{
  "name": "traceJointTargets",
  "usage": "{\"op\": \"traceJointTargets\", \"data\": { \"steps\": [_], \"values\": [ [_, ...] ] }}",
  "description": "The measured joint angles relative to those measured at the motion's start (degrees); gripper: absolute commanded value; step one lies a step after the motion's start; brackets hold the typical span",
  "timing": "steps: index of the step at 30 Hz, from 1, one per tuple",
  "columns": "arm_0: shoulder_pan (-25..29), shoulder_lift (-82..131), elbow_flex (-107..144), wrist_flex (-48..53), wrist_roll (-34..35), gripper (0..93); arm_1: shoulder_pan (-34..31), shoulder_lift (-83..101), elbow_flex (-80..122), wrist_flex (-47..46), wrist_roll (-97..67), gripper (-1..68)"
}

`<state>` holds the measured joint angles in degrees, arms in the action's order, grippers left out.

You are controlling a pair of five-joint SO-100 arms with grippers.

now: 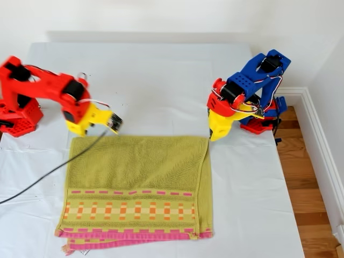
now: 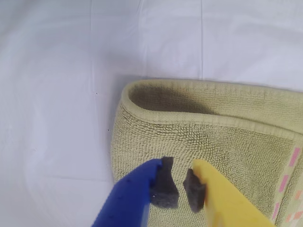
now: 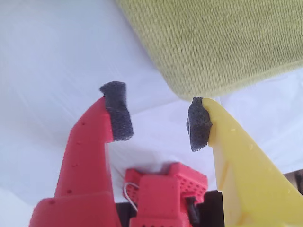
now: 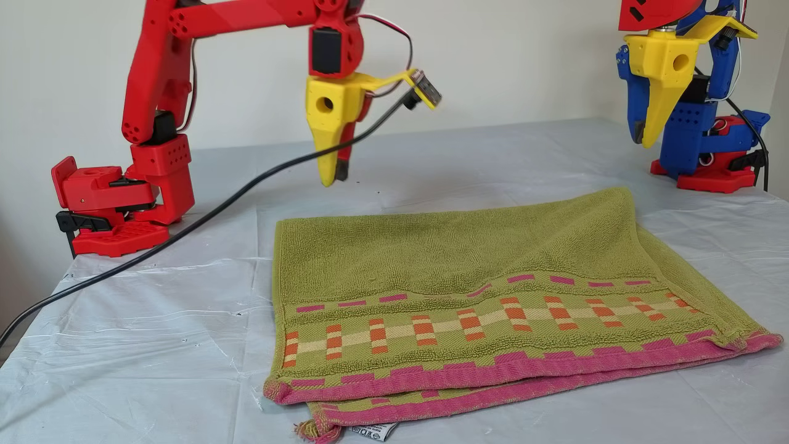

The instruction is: Fold the towel.

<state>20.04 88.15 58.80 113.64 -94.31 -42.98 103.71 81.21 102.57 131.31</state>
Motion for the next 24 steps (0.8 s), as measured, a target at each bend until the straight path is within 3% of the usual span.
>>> {"op": "traceJointTargets", "data": {
  "steps": [6, 17, 24],
  "values": [
    [0.3, 15.1, 22.7, -15.5, -2.6, 54.6, 0.0, 0.4, 1.6, 0.0, 1.9, 9.8],
    [2.6, 27.3, 49.2, -38.1, -8.8, 47.0, -1.4, 1.9, 6.6, -3.4, 4.1, 9.9],
    [5.0, 27.4, 50.7, -42.2, -14.4, 45.6, -1.4, 2.6, 8.7, -5.0, 4.1, 9.1]
  ]
}}
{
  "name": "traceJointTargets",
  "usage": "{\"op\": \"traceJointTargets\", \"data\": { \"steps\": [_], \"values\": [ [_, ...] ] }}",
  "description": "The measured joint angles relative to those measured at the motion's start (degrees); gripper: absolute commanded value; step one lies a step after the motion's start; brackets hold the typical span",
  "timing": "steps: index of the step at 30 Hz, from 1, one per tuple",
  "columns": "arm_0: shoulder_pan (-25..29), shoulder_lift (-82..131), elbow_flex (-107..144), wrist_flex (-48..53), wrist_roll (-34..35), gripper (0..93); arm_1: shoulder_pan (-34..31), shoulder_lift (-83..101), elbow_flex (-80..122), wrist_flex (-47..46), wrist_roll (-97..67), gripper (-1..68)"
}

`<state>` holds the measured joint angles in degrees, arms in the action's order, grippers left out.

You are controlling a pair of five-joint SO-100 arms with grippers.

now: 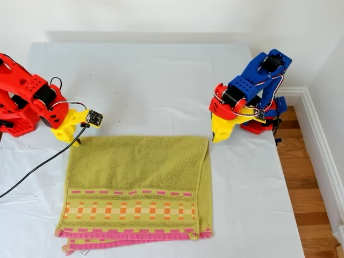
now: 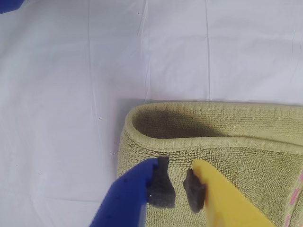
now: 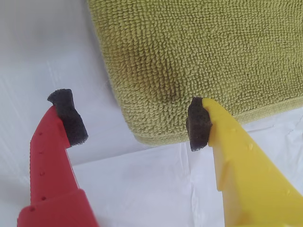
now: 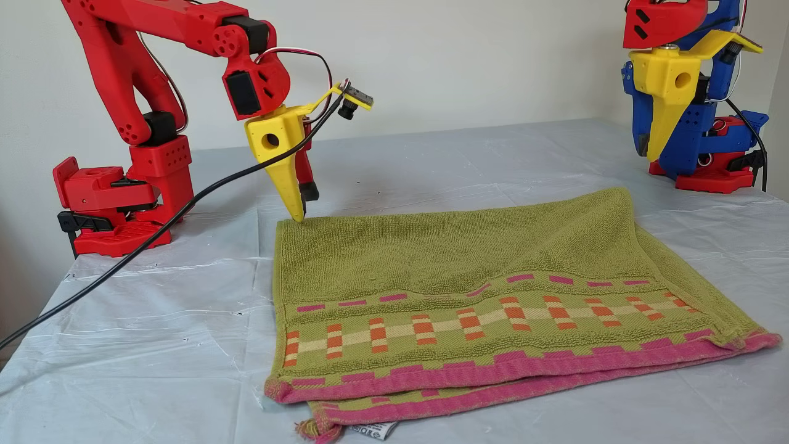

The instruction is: Fold the towel.

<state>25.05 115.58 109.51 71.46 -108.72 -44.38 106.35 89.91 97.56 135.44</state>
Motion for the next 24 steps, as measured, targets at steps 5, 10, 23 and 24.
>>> {"op": "traceJointTargets", "data": {
  "steps": [5, 10, 23, 24],
  "values": [
    [1.1, 0.0, 5.6, -6.1, -2.8, 45.4, 0.0, 0.0, 0.0, -0.4, 0.0, 9.0],
    [2.1, 0.1, 14.2, -14.7, -5.1, 44.0, -0.5, 0.0, 0.0, 0.2, 0.0, 9.0],
    [0.5, -8.4, 18.1, -27.6, -3.3, 17.0, 0.1, 0.0, 1.4, -1.1, 1.2, 9.3],
    [0.5, -8.5, 18.1, -27.5, -3.1, 1.4, 0.4, 0.0, 1.6, -1.2, 1.2, 9.3]
  ]
}}
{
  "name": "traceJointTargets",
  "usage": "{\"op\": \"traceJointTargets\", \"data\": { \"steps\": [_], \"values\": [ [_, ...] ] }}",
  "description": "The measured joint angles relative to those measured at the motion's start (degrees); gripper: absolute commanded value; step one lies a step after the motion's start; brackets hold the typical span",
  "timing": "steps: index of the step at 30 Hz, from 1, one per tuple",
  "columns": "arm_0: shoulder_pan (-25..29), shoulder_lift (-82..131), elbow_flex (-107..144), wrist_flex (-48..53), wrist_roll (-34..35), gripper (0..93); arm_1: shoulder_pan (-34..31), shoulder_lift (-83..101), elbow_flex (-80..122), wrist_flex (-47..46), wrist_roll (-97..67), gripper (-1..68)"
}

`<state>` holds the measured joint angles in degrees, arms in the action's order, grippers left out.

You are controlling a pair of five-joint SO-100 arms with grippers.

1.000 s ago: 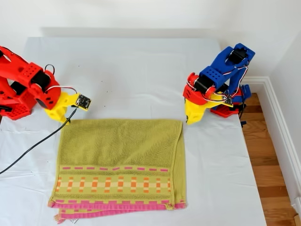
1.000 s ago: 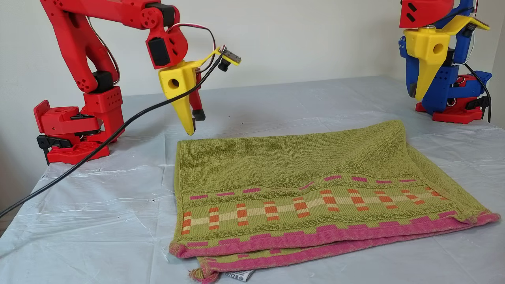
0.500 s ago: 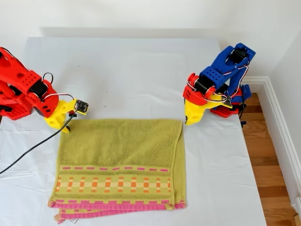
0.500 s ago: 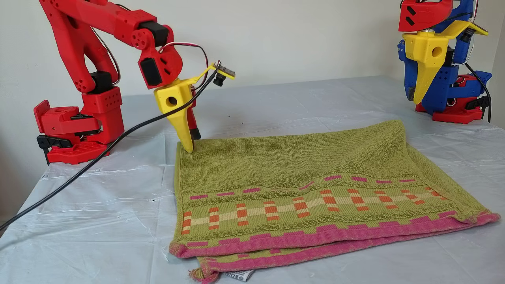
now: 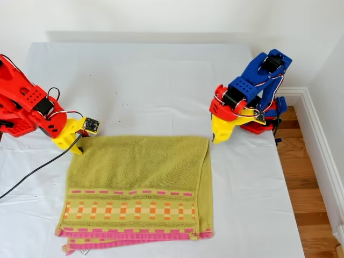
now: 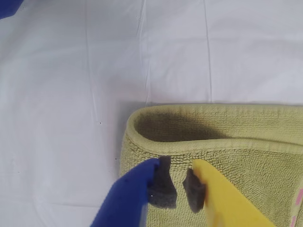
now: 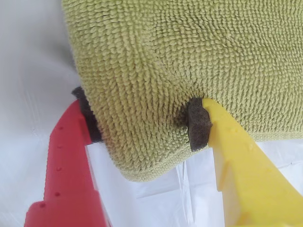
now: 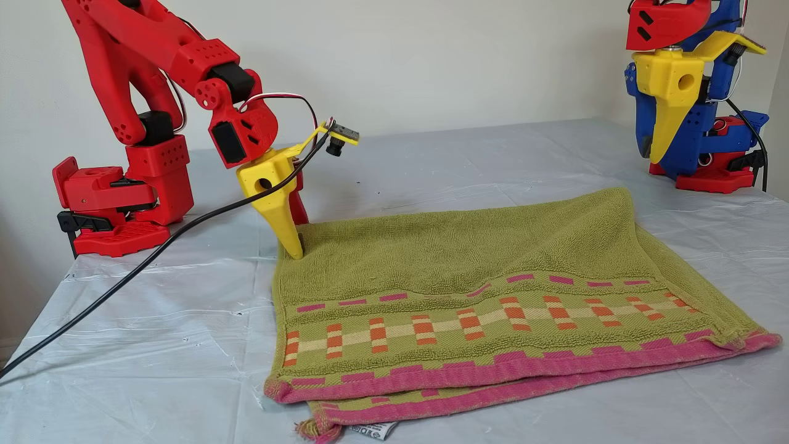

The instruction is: Fold the towel.

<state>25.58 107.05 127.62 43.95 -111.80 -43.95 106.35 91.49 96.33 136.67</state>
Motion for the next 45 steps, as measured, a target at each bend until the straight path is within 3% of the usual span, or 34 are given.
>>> {"op": "traceJointTargets", "data": {
  "steps": [8, 20, 30, 45],
  "values": [
    [-2.1, -0.6, -1.8, 3.3, 4.2, 1.4, 0.4, 0.4, 3.5, -0.5, 0.8, 10.0],
    [-0.8, 2.8, -1.1, 6.0, 2.5, 1.4, 1.8, 15.6, 26.6, -16.9, 5.1, 28.3],
    [-0.5, 3.2, -0.2, 6.0, 1.8, 1.4, 7.8, 11.3, 19.3, -17.4, 0.7, 28.7],
    [0.5, 7.5, 3.1, 7.2, 0.2, 1.4, 6.7, 0.1, 13.2, -24.5, -1.2, 28.7]
  ]
}}
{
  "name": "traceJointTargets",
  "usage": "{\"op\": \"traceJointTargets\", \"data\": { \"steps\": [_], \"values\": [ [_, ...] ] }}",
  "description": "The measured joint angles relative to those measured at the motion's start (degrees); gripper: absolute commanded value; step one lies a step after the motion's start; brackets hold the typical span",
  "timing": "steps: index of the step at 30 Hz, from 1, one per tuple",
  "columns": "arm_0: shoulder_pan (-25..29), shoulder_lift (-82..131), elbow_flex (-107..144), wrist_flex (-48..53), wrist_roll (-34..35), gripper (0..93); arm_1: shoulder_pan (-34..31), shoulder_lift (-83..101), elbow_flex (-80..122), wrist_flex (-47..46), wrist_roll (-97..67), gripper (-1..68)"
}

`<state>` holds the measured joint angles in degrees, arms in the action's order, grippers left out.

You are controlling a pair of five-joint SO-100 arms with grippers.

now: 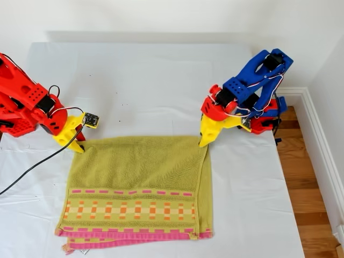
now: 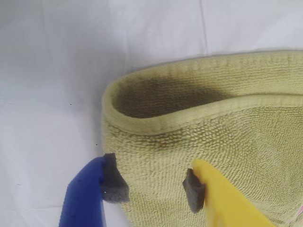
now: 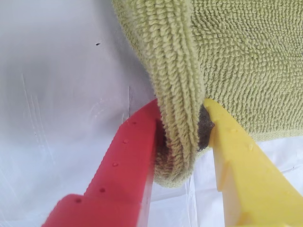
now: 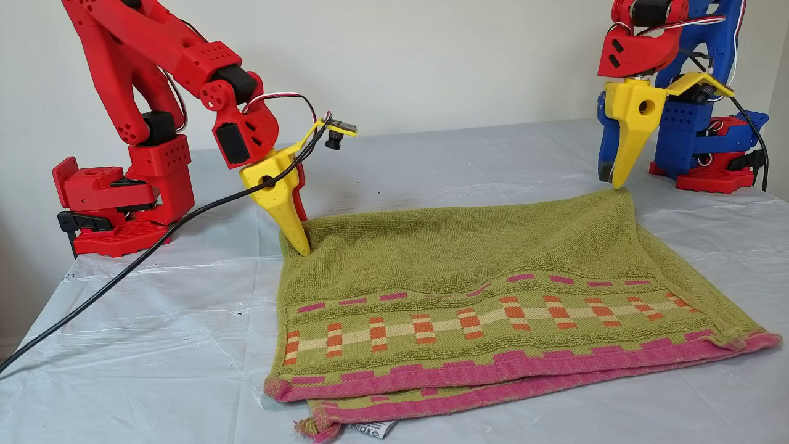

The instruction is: Fold the towel.

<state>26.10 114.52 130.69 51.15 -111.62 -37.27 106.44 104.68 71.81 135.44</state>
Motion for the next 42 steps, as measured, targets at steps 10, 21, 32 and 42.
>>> {"op": "traceJointTargets", "data": {
  "steps": [10, 21, 32, 42],
  "values": [
    [0.7, 2.5, 2.0, 0.0, -0.9, 1.4, 0.3, -0.7, 5.2, -7.6, -0.9, 52.0],
    [1.2, 2.6, 2.3, -0.4, -1.6, 1.4, -2.7, 2.7, 19.0, -22.1, 2.0, 51.1],
    [1.9, 3.1, 3.9, -2.3, -2.5, 1.4, -3.1, 8.0, 28.8, -30.1, 2.9, 48.6],
    [1.9, 3.3, 4.1, -3.2, -2.5, 1.4, -2.5, 13.7, 43.2, -43.2, 4.8, 29.0]
  ]
}}
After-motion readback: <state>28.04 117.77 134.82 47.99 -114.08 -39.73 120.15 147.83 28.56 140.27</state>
